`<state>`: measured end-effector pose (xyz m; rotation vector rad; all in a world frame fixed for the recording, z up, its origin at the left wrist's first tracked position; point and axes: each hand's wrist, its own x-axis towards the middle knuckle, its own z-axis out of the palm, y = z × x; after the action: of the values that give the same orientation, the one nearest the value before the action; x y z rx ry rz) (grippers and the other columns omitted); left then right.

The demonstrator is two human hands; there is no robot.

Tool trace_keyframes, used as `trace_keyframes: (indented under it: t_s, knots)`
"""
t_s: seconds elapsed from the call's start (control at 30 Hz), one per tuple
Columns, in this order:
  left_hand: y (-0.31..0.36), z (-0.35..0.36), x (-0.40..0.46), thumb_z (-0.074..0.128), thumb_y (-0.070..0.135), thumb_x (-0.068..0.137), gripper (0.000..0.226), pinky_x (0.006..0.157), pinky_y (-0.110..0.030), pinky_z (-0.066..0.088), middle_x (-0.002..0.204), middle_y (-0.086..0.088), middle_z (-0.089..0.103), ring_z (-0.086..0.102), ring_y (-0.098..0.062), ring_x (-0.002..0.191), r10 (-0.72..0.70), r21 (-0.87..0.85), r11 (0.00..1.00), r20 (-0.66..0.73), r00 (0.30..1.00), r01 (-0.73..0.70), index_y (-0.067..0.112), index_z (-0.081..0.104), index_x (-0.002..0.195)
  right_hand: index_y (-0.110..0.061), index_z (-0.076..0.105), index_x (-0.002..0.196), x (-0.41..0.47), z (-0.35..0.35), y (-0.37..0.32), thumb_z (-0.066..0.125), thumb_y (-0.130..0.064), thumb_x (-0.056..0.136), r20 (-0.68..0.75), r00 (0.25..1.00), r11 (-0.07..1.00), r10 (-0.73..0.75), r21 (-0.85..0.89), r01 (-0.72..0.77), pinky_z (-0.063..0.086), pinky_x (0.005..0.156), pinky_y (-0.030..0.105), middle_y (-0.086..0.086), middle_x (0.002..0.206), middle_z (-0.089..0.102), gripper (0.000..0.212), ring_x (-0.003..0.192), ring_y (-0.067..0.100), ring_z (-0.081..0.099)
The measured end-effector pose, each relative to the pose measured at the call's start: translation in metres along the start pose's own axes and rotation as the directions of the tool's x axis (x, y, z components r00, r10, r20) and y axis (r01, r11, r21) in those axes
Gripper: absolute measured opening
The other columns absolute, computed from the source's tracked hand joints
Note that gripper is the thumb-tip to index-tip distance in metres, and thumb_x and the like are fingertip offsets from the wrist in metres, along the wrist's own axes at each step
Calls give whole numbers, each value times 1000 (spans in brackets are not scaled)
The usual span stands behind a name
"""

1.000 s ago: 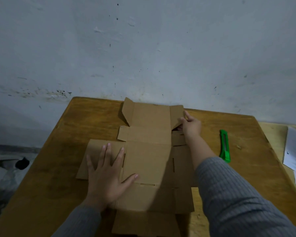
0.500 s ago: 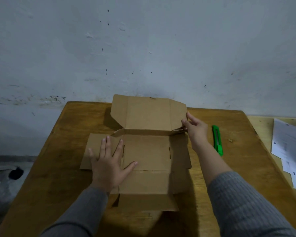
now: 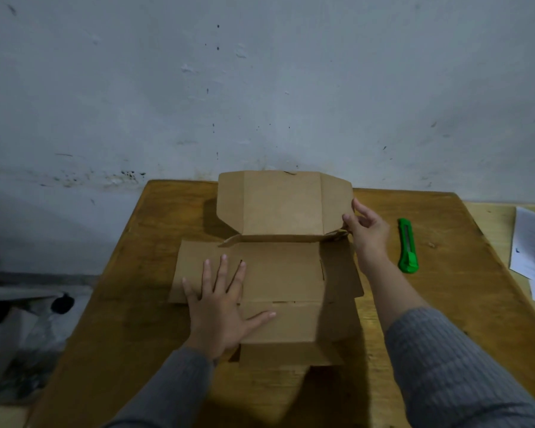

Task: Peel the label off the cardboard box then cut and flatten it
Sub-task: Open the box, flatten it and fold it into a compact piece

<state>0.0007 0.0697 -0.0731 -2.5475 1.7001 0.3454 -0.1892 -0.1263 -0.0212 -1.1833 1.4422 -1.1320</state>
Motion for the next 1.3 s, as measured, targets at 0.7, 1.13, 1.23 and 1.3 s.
trace_keyframes:
  t_s: [0.7,1.13,1.23,1.3]
  knots:
    - [34,-116,102,8,69,87,70,113,-55,14,154,1,28,18,-19,143,186,106,982,-354,917,-158,38,13,150,-23,58,110,-14,-18,14,65,-5,84,11,999,997,-34,-64,34,53,85,40,6,93,61,33,95,22,60]
    - [17,-100,51,17,62,93,61,112,-53,20,146,0,38,31,-19,137,259,86,965,-445,857,-246,37,25,148,-22,67,115,-34,-7,-56,56,-13,92,323,904,823,-279,-405,399,39,91,16,-1,122,65,27,118,12,55]
    - [18,-101,36,20,56,96,54,109,-48,24,129,3,51,45,-17,124,259,13,956,-512,819,-294,35,42,140,-22,71,106,-50,-16,-52,57,-12,91,273,932,893,-237,-316,319,42,89,21,-1,115,68,22,113,13,56]
    - [23,-109,30,22,52,98,50,104,-44,27,115,7,59,51,-15,113,205,-81,951,-559,803,-299,33,59,125,-21,73,102,-61,-24,-51,60,-11,90,273,928,905,-252,-274,327,44,88,22,-4,107,69,20,109,13,58]
